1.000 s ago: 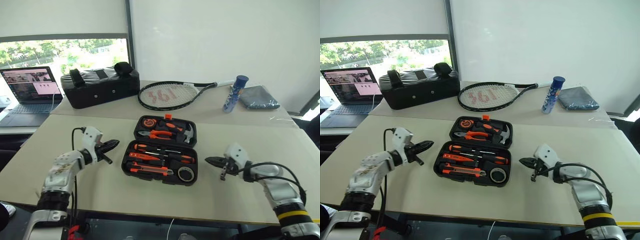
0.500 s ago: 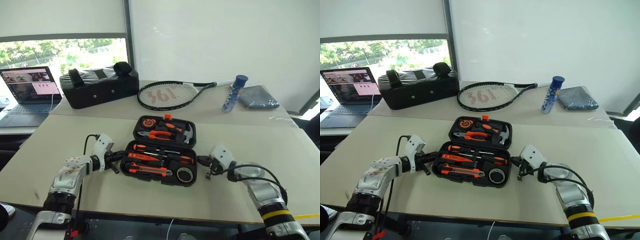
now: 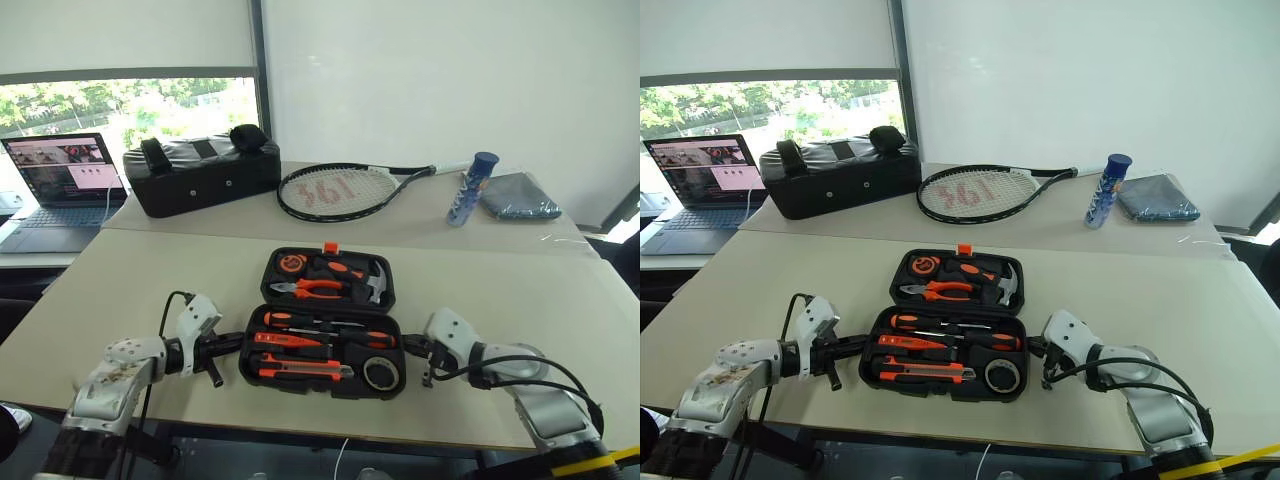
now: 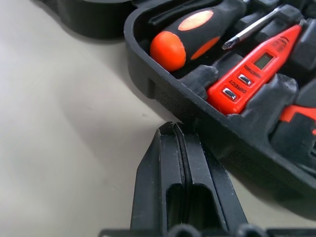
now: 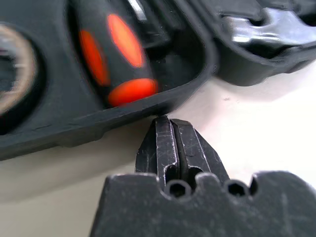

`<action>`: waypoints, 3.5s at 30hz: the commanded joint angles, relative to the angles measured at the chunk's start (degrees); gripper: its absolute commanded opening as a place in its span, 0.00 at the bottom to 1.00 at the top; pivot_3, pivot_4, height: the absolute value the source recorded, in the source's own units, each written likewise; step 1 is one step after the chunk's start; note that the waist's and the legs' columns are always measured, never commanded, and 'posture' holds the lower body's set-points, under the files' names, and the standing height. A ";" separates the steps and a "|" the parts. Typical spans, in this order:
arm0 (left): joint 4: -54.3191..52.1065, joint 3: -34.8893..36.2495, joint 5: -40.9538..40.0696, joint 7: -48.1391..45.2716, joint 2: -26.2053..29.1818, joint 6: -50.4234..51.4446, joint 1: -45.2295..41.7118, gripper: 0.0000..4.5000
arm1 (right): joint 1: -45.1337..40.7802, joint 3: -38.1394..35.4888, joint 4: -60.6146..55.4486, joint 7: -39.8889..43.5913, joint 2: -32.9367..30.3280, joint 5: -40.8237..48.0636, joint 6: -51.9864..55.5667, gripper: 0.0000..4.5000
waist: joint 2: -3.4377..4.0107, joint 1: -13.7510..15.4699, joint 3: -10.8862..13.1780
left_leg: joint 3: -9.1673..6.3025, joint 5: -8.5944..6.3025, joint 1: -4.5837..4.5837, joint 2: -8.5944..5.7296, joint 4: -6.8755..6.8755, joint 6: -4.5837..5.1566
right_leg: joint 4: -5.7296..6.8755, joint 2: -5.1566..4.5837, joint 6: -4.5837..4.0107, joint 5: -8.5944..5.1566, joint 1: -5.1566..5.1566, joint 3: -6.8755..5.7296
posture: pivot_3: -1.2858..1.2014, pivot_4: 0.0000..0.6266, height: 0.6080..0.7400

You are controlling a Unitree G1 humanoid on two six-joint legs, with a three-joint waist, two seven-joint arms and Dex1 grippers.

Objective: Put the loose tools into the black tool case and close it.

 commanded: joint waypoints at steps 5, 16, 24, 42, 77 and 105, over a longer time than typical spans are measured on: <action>1.84 1.45 0.07 -0.23 2.19 -1.04 2.06 0.01 | 4.27 -3.72 -4.37 3.02 -2.99 5.49 0.39 0.00 | -0.01 0.02 -0.01 | 0.00 0.00 0.02 -0.01 0.00 0.00 | -0.01 0.00 0.00 0.00 0.03 0.00 | 0.52 0.24 1.00; 3.94 4.90 -13.67 -0.49 11.15 34.41 -15.14 0.53 | -2.76 -13.85 -15.35 2.61 -10.27 29.78 34.79 0.60 | -0.20 -0.19 0.20 | -0.03 0.06 0.02 0.08 0.06 0.01 | 0.16 0.14 0.34 -0.19 -0.06 0.01 | 0.52 0.24 1.00; 17.05 0.97 -9.93 11.87 2.97 49.90 -35.92 0.90 | -30.14 -11.02 -4.55 -16.27 -4.07 29.96 78.20 0.96 | -0.25 -0.17 0.20 | -0.14 0.08 -0.14 0.00 0.04 0.04 | 0.10 0.13 -0.06 0.06 -0.18 -0.03 | 0.52 0.24 1.00; 30.66 -5.22 -2.78 16.41 -5.47 44.73 -46.15 0.79 | -43.43 -7.58 16.91 -27.83 6.16 19.01 77.87 0.81 | -0.23 0.03 0.19 | -0.13 0.13 -1.15 -0.16 0.08 0.01 | 0.28 -0.07 -0.08 0.14 -1.23 -0.05 | 0.52 0.24 1.00; 9.57 10.29 -10.32 3.37 -8.66 10.32 -21.55 0.00 | -14.65 -13.53 -5.69 -7.41 10.44 20.37 18.41 0.01 | -0.06 -0.12 0.10 | -0.16 0.26 -1.20 -0.26 0.00 0.00 | 0.20 -0.21 0.04 0.23 -1.23 -0.02 | 0.52 0.24 1.00; 8.18 5.74 2.88 -8.57 -6.82 -52.27 -0.43 0.80 | -0.98 -7.02 16.12 3.80 0.84 0.87 -65.99 0.83 | -0.07 -0.04 0.11 | -0.05 0.29 -0.88 -0.21 0.08 -0.01 | 0.22 -0.19 0.03 0.33 -0.93 0.04 | 0.52 0.24 1.00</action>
